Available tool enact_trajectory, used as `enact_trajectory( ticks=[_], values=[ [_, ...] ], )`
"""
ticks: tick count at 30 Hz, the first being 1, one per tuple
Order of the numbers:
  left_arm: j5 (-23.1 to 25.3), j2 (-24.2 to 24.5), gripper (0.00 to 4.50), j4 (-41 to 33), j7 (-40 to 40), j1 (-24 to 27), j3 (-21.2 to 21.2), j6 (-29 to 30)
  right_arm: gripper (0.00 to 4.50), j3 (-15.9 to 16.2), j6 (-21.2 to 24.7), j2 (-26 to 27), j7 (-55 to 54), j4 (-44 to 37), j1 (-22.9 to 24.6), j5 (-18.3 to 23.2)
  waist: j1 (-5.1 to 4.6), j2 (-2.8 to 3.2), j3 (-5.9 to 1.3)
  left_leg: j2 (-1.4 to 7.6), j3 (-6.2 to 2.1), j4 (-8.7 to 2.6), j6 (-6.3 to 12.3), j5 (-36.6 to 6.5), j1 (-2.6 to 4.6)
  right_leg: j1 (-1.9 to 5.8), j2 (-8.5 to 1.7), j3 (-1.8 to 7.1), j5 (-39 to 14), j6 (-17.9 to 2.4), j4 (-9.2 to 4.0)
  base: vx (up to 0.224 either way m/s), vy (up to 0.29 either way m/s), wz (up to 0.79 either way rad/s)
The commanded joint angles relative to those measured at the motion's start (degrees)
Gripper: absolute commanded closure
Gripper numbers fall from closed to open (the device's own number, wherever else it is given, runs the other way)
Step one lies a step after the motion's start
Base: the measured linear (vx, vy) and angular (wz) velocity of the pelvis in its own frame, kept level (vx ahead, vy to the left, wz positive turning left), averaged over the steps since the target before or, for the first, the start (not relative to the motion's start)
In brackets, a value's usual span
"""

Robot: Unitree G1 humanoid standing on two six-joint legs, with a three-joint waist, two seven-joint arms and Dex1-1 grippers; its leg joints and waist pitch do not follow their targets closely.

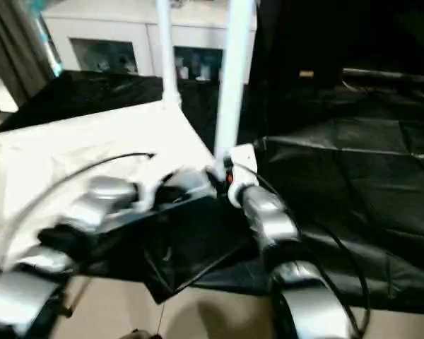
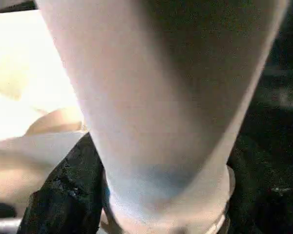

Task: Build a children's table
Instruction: Rotate leg to tighten

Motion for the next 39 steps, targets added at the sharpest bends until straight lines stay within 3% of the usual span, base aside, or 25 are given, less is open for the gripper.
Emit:
enact_trajectory(
  ticks=[1,3,7,13,16,17,19,20,22,24,26,28,29,33,39],
  values=[
    [-0.9,-3.4,4.50,1.3,7.3,-2.6,1.8,-0.3,1.39,4.7,-0.4,7.2,4.7,2.4,0.4,-0.7,-0.60,-0.46,-3.25,3.53,-2.45,-4.86,-2.49,-24.5,2.45,1.04,-4.47,2.71,-25.9,-8.7,-5.76,0.000,0.000,0.00],
    [-0.9,-3.6,4.50,1.4,6.7,-2.7,1.6,-0.9,1.05,5.1,-1.1,7.4,6.0,2.3,0.3,-1.2,-0.50,-0.35,-3.36,3.63,-2.46,-4.99,-2.02,-23.9,2.36,1.07,-4.44,2.77,-24.9,-8.6,-5.64,0.000,0.000,0.00],
    [-0.8,-3.0,4.50,1.7,4.8,-2.4,1.3,-2.2,0.77,5.8,-2.6,6.7,7.6,3.0,-0.2,-2.4,-0.57,-0.33,-3.36,3.60,-2.35,-5.06,-1.70,-23.8,2.32,1.05,-4.34,2.82,-23.6,-9.2,-5.56,0.000,0.000,0.00],
    [-1.3,1.3,4.50,-0.7,-6.2,0.1,-0.5,-4.8,0.77,8.3,-3.8,1.4,22.0,-0.8,1.8,-1.7,-0.46,-0.46,-3.47,3.58,-2.27,-4.95,-0.18,-22.4,1.89,1.63,-4.37,2.80,-22.1,-9.6,-5.42,0.000,0.000,0.00],
    [-1.3,3.9,4.50,-2.0,-10.8,1.2,-1.5,-5.6,0.77,9.5,-3.1,-1.7,28.4,-3.9,3.4,-1.0,-0.45,-0.51,-3.59,3.78,-2.06,-4.96,1.25,-18.7,1.26,2.15,-4.23,2.81,-17.9,-10.8,-4.68,0.000,0.000,0.00],
    [-1.5,6.6,4.50,-3.3,-15.9,2.3,-2.3,-6.5,0.77,10.0,-1.6,-5.5,35.9,-7.6,4.9,0.5,-0.45,-0.46,-3.74,3.80,-1.97,-4.85,1.73,-17.4,1.33,2.20,-4.08,2.74,-15.8,-11.5,-4.46,0.000,0.000,0.00],
    [-1.9,7.7,4.50,-3.9,-18.0,2.6,-2.5,-6.5,0.77,10.2,-0.9,-7.3,39.0,-9.1,5.5,1.0,-0.24,-0.49,-3.84,3.90,-1.75,-4.51,3.12,-15.7,1.30,2.27,-4.07,2.80,-13.0,-12.6,-4.08,0.000,0.000,0.00],
    [-2.1,8.1,4.50,-4.1,-18.6,2.7,-2.5,-6.4,0.77,10.3,-0.6,-8.0,40.1,-9.7,5.6,1.2,-0.30,-0.34,-4.14,3.93,-1.67,-4.31,3.83,-13.1,1.28,2.29,-3.91,2.69,-9.1,-14.2,-3.50,0.000,0.000,0.00],
    [-2.7,9.3,4.50,-5.0,-21.5,3.1,-2.4,-5.8,0.77,10.3,0.2,-10.4,44.0,-11.3,6.0,1.6,-0.26,-0.27,-4.14,3.96,-1.60,-4.21,4.12,-12.4,1.40,2.15,-3.81,2.67,-7.3,-15.1,-3.32,0.000,0.000,0.00],
    [-2.8,10.0,4.50,-5.6,-23.3,3.4,-2.5,-5.6,1.08,10.2,0.5,-11.6,46.4,-12.3,6.3,1.9,0.18,-0.27,-4.42,3.98,-1.43,-3.80,5.31,-9.9,1.46,2.25,-3.83,2.64,-3.0,-16.4,-2.83,0.000,0.000,0.00],
    [-2.9,10.8,4.50,-6.0,-25.0,3.8,-2.6,-5.8,1.11,10.4,1.3,-13.1,48.9,-13.7,6.6,2.2,0.45,-0.42,-4.30,3.93,-1.31,-3.72,6.02,-9.4,1.40,2.22,-3.84,2.60,-2.7,-16.5,-2.85,0.000,0.000,0.00],
    [-3.1,11.2,4.50,-6.4,-25.6,4.0,-2.7,-5.8,1.21,10.5,2.0,-13.8,49.8,-14.5,6.8,2.5,0.60,-0.26,-4.19,3.99,-1.33,-3.82,5.60,-10.6,1.58,2.12,-3.84,2.58,-4.8,-16.3,-3.10,0.000,0.000,0.00],
    [-3.2,11.5,4.50,-6.6,-26.0,4.1,-2.7,-5.7,1.47,10.5,2.5,-14.2,50.3,-15.0,6.8,2.7,0.62,-0.27,-4.03,4.03,-1.39,-4.02,4.57,-12.6,1.68,2.04,-3.90,2.62,-8.0,-15.8,-3.40,0.000,0.000,0.00],
    [-3.3,11.9,4.50,-6.7,-26.5,4.1,-2.7,-5.7,1.68,10.8,3.5,-14.1,50.9,-15.7,7.1,2.8,0.50,-0.23,-3.81,4.11,-1.55,-4.44,2.02,-16.1,1.85,1.86,-3.98,2.76,-13.2,-14.6,-3.86,0.000,0.000,0.00],
    [-2.6,10.4,4.50,-6.1,-22.5,3.7,-1.7,-5.4,1.72,9.7,4.0,-11.8,45.8,-14.4,7.6,2.0,0.48,-0.33,-3.96,4.08,-1.56,-4.35,1.88,-14.2,1.67,1.88,-4.06,2.85,-11.0,-14.5,-3.60,0.000,0.000,0.00]
  ],
)
